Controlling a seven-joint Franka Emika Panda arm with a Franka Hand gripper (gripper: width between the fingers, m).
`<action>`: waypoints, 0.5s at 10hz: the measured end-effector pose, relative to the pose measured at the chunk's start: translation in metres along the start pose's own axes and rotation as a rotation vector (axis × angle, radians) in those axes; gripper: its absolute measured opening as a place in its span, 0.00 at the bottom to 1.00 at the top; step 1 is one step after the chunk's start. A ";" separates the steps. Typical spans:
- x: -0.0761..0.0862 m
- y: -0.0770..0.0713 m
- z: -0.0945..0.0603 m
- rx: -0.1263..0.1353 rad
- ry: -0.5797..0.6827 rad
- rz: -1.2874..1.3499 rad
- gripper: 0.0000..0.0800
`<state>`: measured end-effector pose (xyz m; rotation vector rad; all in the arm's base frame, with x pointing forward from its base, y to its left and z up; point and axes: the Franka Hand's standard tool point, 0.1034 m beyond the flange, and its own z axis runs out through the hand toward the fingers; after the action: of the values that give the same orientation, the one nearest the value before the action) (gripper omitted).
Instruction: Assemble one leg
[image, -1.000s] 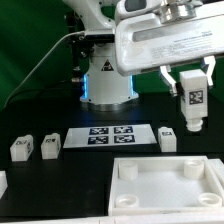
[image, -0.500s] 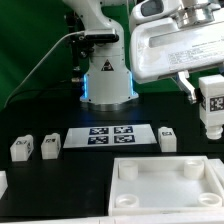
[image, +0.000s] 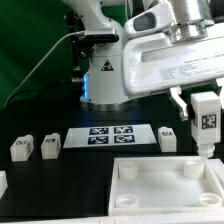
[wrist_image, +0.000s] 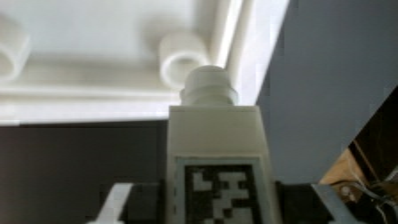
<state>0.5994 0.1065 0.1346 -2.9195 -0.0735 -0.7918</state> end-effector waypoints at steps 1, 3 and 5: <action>0.008 0.002 0.005 0.000 0.009 0.004 0.36; 0.003 0.003 0.020 0.000 0.000 0.009 0.36; -0.003 0.002 0.033 0.002 -0.011 0.010 0.36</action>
Offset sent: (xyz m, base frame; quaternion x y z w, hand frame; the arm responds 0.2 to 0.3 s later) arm 0.0166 0.0040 -0.0270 -0.0145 0.0167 0.0209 0.9995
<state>0.6132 0.1085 0.1040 -2.9204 -0.0604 -0.7732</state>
